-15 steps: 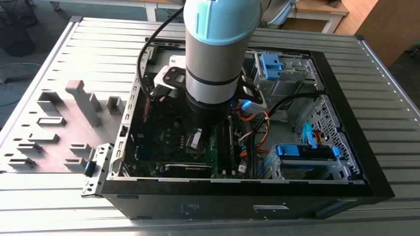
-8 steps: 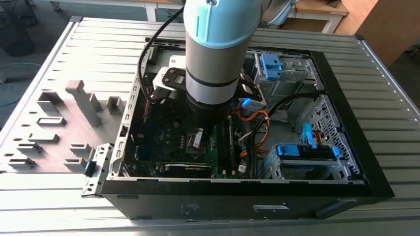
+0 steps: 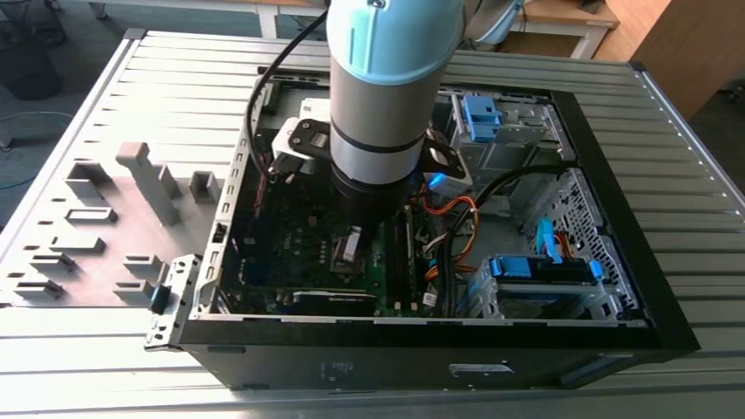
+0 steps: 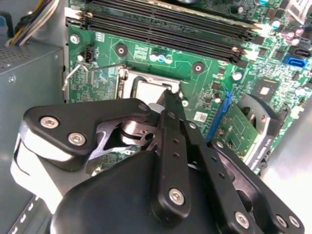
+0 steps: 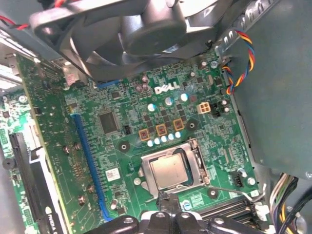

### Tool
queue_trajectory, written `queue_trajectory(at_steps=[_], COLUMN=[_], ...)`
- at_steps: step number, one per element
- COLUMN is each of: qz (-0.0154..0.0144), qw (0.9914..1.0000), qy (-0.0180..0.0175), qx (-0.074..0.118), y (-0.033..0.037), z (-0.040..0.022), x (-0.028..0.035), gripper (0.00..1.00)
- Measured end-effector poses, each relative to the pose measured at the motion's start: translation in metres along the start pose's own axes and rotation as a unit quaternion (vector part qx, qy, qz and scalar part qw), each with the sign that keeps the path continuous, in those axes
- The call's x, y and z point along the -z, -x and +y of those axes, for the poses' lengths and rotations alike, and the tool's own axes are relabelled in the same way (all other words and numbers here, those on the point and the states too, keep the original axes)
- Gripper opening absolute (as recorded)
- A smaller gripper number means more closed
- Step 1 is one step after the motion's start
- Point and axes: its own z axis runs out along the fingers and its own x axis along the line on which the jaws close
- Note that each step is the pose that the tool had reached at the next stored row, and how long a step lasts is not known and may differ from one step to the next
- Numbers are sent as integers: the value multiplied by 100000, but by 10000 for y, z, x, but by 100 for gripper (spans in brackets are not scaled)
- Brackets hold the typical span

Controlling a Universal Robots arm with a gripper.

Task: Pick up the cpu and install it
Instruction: 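Close the cpu cover, then install the first cpu locking lever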

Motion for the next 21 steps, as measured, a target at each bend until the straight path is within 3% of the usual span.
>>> queue_trajectory(at_steps=[7, 21], qz=[3, 0], qw=[100000, 100000], qy=[0, 0], qx=[-8, -8], y=[120, 127], z=[31, 34], x=[-10, -11], gripper=[11, 11])
